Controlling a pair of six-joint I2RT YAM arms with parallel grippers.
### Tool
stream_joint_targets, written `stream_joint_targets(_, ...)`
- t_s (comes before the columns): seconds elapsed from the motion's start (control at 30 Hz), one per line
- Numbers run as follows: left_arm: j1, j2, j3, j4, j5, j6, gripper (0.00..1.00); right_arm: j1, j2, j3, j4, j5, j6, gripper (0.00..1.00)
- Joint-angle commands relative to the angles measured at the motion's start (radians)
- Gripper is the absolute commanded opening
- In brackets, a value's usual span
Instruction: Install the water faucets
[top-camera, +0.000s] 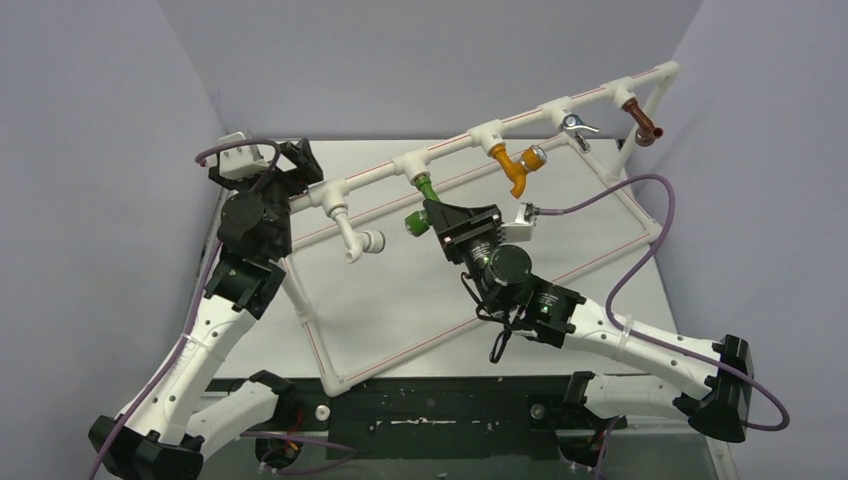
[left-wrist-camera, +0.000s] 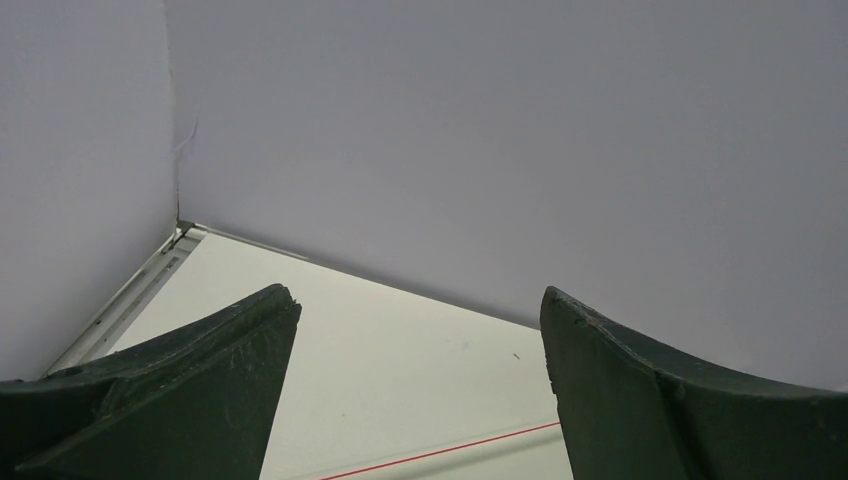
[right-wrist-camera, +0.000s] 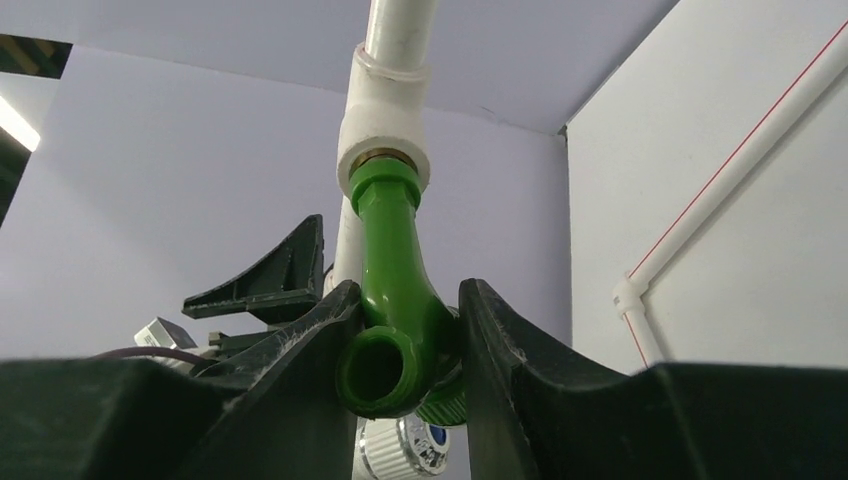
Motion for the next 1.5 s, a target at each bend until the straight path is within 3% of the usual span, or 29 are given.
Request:
stream_joint_targets(0.0, -0.013, -0.042, -0.086, -0.303, 0.081, -0.007, 0.89, -0.09, 0.029, 0.08, 0.085, 0.072, 0.276, 0.0)
stream_joint_targets(0.07, -0.006, -0.041, -0.088, -0.301, 0.091, -0.013, 0.9, -0.09, 0.022, 0.079, 0.063, 0.079, 0.274, 0.03)
stream_joint_targets(0.2, 0.008, -0.039, -0.091, -0.297, 0.1, -0.021, 0.91, -0.09, 0.005, 0.067, 0.052, 0.081, 0.26, 0.18)
stream_joint_targets(0.33, 0.019, -0.032, -0.092, -0.294, 0.11, -0.025, 0.91, -0.09, -0.01, 0.054, 0.065, 0.085, 0.23, 0.44)
stream_joint_targets(0.6, 0.032, -0.028, -0.092, -0.295, 0.117, -0.028, 0.91, -0.09, -0.028, 0.045, 0.063, 0.069, 0.194, 0.75)
stream_joint_targets(0.8, 0.034, -0.029, -0.091, -0.295, 0.114, -0.027, 0.91, -0.09, -0.065, 0.035, -0.011, 0.071, 0.092, 0.83)
stream_joint_targets(1.03, 0.041, -0.027, -0.09, -0.295, 0.107, -0.03, 0.91, -0.09, -0.211, -0.027, -0.026, 0.066, -0.182, 0.94)
stream_joint_targets(1.27, 0.051, -0.026, -0.089, -0.295, 0.105, -0.033, 0.91, -0.091, -0.334, -0.052, -0.075, -0.017, -0.573, 0.98)
stream_joint_targets(1.47, 0.054, -0.032, -0.087, -0.28, 0.099, -0.033, 0.91, -0.093, -0.425, -0.055, -0.074, -0.208, -0.973, 0.98)
